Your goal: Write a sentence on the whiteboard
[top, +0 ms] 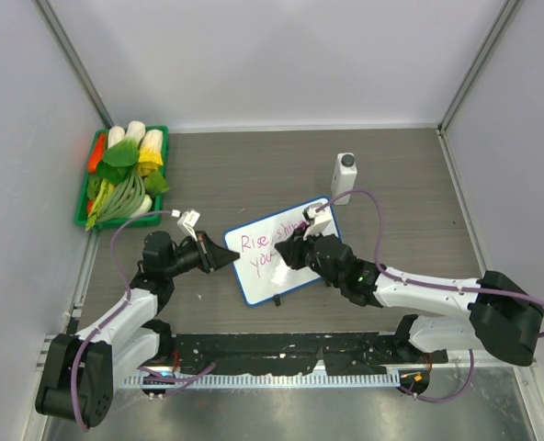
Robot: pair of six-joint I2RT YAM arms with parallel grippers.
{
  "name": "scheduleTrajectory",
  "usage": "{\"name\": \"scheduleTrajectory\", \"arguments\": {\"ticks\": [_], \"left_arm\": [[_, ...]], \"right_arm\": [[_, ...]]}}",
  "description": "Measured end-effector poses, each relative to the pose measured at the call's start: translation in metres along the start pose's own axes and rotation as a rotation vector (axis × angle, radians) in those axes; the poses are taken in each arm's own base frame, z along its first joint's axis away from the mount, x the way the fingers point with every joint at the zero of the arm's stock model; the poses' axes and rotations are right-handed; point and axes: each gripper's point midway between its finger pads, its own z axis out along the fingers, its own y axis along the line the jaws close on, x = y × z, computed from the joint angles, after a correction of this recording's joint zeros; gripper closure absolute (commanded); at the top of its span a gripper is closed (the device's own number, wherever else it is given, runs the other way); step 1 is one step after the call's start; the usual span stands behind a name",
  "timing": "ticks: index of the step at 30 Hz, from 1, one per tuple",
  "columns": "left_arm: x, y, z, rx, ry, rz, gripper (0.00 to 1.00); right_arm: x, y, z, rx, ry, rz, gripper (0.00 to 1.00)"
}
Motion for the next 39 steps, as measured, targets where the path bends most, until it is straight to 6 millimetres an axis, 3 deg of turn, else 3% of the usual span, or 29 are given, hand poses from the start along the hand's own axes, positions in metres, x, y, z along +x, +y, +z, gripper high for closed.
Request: {"name": "scheduleTrajectory", "arguments": {"ticks": [17,29,39], "left_arm": [[0.0,0.0,0.0,0.0,0.002,-0.001,1.0],[0.0,0.0,0.0,0.002,0.002,0.0,1.0],[0.0,0.0,0.0,0.002,0.002,0.0,1.0]], "right_arm": [[0.008,-0.005,-0.008,0.001,0.021,0.012,0.99],[-0.027,0.007,-0.011,-0.024,-0.064,0.032,0.99],[-0.018,0.001,-0.004,0.0,-0.036,0.023,0.98]]}}
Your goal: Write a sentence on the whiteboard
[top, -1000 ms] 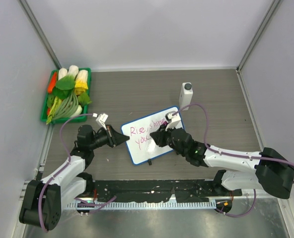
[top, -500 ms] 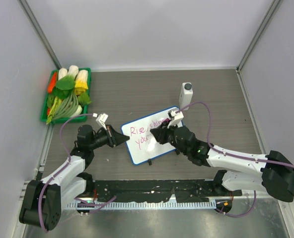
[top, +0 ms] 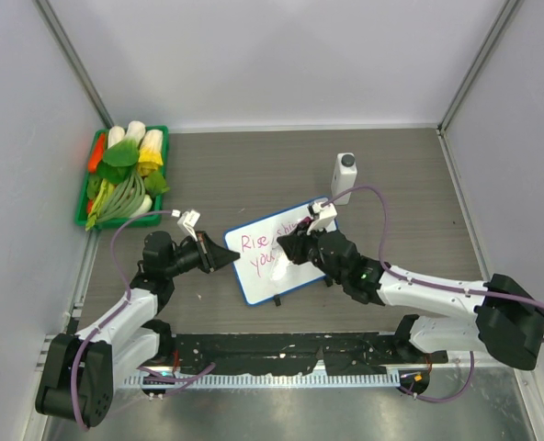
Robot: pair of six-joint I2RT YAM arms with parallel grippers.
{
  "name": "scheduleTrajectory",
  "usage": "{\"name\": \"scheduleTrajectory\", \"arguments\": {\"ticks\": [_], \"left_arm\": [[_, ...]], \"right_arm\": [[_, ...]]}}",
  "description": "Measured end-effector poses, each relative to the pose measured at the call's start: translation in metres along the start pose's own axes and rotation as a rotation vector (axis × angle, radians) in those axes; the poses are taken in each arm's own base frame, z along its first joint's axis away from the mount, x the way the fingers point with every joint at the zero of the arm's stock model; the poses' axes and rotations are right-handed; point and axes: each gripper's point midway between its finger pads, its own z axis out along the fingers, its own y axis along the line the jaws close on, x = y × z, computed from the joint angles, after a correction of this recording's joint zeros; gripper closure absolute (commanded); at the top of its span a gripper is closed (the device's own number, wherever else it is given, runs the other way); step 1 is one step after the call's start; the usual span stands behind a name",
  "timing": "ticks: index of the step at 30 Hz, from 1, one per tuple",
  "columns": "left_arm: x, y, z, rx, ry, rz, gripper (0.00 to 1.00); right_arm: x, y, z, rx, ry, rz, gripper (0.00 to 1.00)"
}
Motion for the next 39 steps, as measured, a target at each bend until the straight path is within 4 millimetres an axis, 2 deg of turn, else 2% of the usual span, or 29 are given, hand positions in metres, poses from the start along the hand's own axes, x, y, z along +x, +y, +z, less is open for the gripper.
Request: {"name": "scheduleTrajectory", "arguments": {"ticks": [8,17,39], "left_arm": [[0.0,0.0,0.0,0.0,0.0,-0.001,1.0],[0.0,0.0,0.0,-0.001,0.0,0.0,1.0],[0.0,0.001,0.0,-0.002,0.0,-0.001,1.0]], "right_arm": [[0.009,-0.004,0.004,0.013,0.023,-0.007,0.99],[0.01,-0.004,0.004,0.014,0.025,-0.008,0.99],[0.03,-0.013,-0.007,0.004,0.058,0.028,0.99]]}}
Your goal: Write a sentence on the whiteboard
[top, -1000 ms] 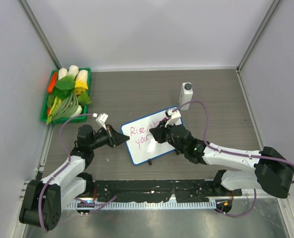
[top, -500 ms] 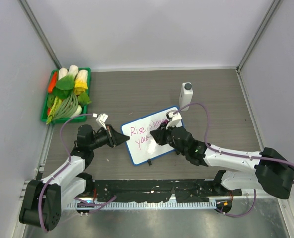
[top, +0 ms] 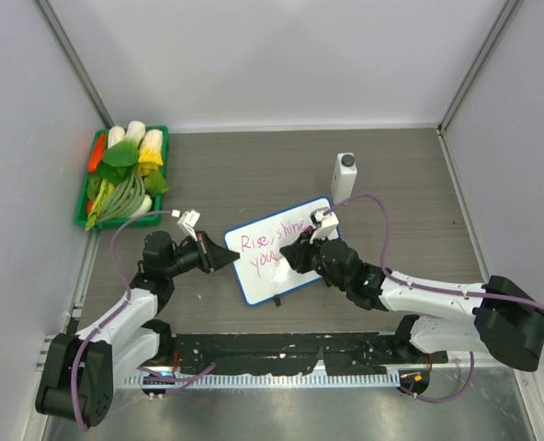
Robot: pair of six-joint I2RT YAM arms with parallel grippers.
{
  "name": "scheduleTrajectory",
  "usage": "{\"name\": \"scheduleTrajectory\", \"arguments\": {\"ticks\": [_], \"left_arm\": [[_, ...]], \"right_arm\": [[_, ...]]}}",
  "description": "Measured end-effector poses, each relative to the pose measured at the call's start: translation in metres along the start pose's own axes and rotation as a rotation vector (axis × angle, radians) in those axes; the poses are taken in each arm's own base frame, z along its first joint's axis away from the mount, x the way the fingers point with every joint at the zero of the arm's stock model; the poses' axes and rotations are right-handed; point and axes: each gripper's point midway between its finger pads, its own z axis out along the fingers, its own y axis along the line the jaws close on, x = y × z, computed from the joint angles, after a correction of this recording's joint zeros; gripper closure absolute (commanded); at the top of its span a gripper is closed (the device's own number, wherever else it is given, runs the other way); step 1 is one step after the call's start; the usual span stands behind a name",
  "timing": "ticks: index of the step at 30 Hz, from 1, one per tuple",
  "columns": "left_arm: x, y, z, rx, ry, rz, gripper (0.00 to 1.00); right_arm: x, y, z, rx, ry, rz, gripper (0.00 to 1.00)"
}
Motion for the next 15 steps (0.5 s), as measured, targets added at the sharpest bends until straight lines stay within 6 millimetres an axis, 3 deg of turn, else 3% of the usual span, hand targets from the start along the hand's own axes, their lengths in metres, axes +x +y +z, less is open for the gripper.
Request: {"name": "scheduleTrajectory", "arguments": {"ticks": [7,15], "left_arm": [[0.0,0.0,0.0,0.0,0.0,0.0,1.0],[0.0,0.0,0.0,0.001,0.0,0.0,1.0]], "right_arm": [[-0.002,0.0,0.0,0.005,-0.007,-0.003,0.99],[-0.019,0.003,0.007,0.025,-0.049,-0.017,0.99]]}}
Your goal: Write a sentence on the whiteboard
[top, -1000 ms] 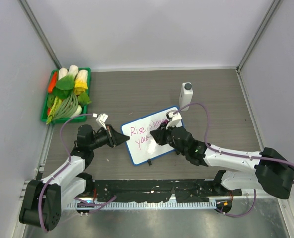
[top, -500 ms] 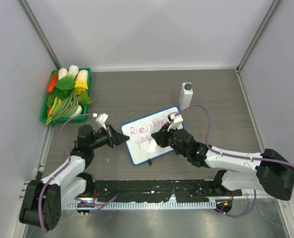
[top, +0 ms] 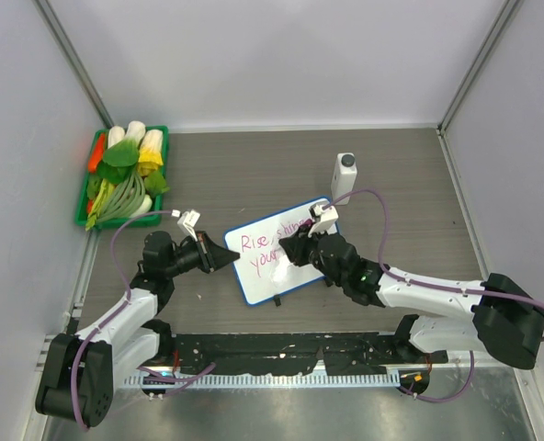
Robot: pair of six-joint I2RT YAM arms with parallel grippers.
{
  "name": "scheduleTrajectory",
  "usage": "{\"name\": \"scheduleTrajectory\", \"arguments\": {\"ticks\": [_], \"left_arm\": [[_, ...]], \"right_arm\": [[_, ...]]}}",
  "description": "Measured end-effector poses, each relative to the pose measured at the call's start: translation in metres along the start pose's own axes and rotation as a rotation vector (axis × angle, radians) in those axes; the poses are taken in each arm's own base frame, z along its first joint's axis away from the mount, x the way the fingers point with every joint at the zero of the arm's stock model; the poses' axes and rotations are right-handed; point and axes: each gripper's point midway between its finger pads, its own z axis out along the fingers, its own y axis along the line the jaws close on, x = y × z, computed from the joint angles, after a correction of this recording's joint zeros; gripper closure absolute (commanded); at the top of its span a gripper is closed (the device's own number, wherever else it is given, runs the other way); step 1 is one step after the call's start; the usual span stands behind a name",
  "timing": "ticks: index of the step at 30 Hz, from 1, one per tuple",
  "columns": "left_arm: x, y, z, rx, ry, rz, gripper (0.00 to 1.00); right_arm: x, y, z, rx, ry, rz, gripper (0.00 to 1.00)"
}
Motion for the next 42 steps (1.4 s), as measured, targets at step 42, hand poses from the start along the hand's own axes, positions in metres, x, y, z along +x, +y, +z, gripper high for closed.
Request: {"name": "scheduleTrajectory", "arguments": {"ticks": [42], "left_arm": [[0.0,-0.0003,0.0,0.001,0.0,0.0,1.0]], "right_arm": [[-0.0057,-0.0031,-0.0033,0.006,0.005,-0.002,0.99]]}}
